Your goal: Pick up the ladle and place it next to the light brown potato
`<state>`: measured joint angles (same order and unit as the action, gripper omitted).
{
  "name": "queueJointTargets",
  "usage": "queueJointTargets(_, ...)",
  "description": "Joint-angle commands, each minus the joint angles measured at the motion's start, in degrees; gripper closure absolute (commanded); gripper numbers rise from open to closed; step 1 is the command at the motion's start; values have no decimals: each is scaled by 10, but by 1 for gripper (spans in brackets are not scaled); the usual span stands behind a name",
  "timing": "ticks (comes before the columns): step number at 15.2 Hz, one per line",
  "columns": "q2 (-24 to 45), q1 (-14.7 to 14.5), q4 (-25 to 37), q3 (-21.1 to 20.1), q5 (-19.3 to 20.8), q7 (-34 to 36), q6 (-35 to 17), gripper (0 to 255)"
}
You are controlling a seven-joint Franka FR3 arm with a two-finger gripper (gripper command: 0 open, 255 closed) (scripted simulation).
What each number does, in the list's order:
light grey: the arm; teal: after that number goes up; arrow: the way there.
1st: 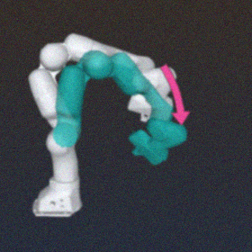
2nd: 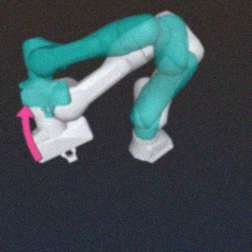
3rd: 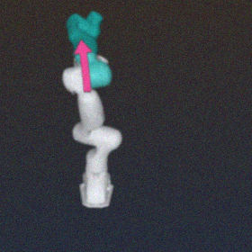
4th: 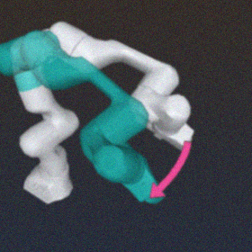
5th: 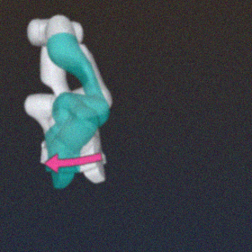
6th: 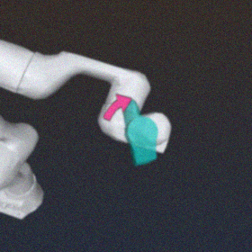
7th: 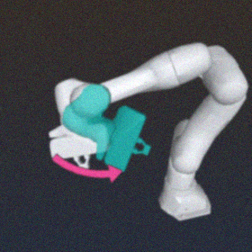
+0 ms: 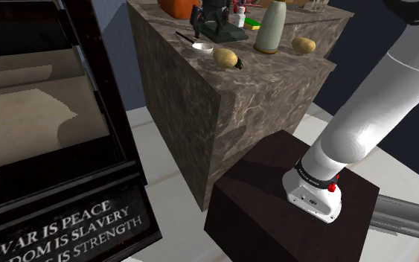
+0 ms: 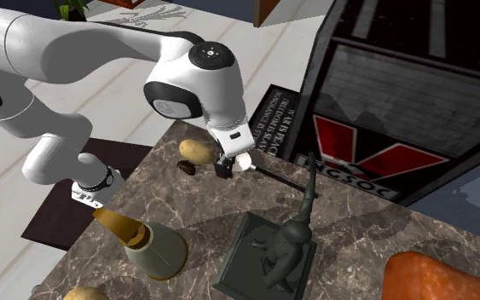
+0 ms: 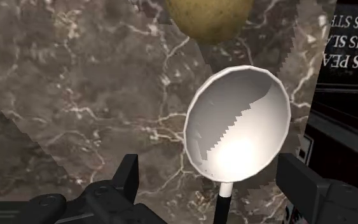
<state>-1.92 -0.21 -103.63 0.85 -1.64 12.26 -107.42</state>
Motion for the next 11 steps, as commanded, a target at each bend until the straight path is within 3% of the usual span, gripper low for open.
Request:
queueJointTargets(1,48,2,51,2,-7,4,-3,0)
queueJointTargets(6,165,6,196,4,-25,19,13,0)
queueJointTargets(11,169,5,172,4,-26,18,-16,0)
